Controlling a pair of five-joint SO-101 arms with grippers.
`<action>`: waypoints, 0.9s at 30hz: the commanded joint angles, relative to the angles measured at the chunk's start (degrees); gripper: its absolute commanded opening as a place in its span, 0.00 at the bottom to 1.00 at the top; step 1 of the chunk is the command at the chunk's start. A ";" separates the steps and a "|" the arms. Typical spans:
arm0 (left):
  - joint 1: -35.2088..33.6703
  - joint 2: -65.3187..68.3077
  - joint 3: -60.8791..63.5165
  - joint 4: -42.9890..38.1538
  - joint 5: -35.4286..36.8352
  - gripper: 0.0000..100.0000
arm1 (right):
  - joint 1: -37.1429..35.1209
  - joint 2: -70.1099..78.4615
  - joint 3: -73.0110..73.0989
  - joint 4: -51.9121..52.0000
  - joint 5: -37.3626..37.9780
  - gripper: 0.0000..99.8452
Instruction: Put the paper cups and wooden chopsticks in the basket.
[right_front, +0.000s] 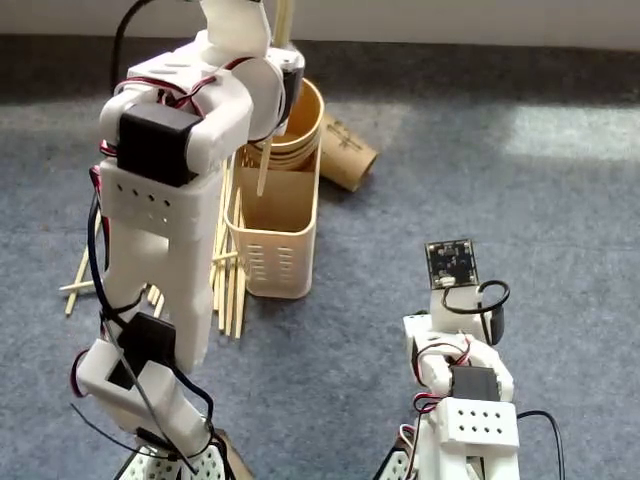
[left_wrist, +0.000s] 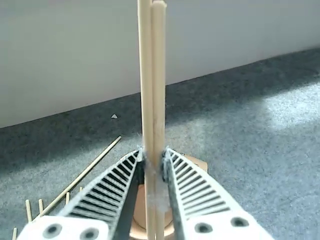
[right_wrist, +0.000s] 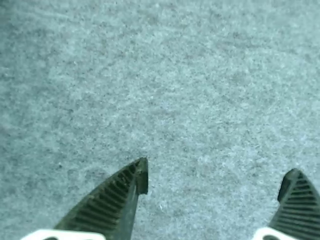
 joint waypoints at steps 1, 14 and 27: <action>0.48 -2.15 1.10 -1.05 0.53 0.12 | 0.48 -0.57 -0.31 -1.01 0.70 0.39; -2.24 -2.77 0.84 -0.18 0.44 0.12 | 0.48 -0.57 -0.31 -1.01 0.70 0.39; -3.82 -2.24 1.10 5.89 0.18 0.12 | 0.48 -0.57 -0.31 -1.01 0.62 0.39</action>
